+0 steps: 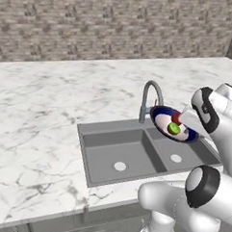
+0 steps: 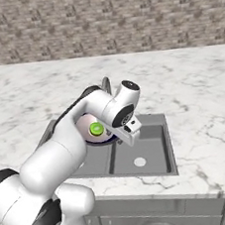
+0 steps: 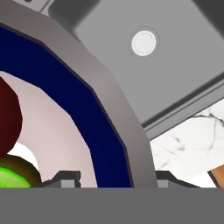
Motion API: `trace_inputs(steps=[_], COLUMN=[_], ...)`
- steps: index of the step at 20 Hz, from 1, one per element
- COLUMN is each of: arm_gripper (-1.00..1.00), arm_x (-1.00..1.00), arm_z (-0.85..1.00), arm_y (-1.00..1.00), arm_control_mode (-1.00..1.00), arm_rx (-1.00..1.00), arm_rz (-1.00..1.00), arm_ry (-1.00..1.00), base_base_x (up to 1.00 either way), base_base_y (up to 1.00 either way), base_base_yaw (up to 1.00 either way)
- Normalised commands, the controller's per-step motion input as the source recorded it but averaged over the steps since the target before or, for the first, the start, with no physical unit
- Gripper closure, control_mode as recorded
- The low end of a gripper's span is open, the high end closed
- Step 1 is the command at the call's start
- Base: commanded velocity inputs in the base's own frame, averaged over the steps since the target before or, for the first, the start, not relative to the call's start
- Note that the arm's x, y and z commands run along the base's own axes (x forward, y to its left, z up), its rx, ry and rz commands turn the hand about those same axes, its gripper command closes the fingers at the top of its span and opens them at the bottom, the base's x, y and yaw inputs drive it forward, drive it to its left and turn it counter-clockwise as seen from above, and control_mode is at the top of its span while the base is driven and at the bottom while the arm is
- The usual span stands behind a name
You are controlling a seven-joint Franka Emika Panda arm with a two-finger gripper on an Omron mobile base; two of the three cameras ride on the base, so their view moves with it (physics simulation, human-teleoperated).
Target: Dump the kiwi and tomato from the bowl so the bowl can be washed. Place the bowl in the sink after clearing the leftovers.
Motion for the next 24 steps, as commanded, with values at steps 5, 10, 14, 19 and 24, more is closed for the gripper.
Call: trace_inputs(steps=[5,10,14,19,24], arm_gripper=[1.00,1.00,1.00,1.00,1.00], arm_x=[0.00,0.00,0.00,0.00,0.24], arm_z=[0.00,-0.02,-0.08,-0.21,-0.40], arm_y=[-0.11,-0.63,-0.98,-0.90,-0.31], arm_control_mode=[-1.00,-1.00,-1.00,-1.00,-1.00], arm_rx=[0.00,0.00,0.00,-0.04,-0.17], arm_rz=[0.01,0.02,0.00,0.01,0.00], arm_ry=[0.00,0.00,0.00,0.00,0.04], base_base_x=[0.00,0.00,0.00,0.00,0.00], base_base_y=[-0.51,0.00,0.00,0.00,0.00], base_base_yaw=[0.01,0.00,0.00,0.00,0.00])
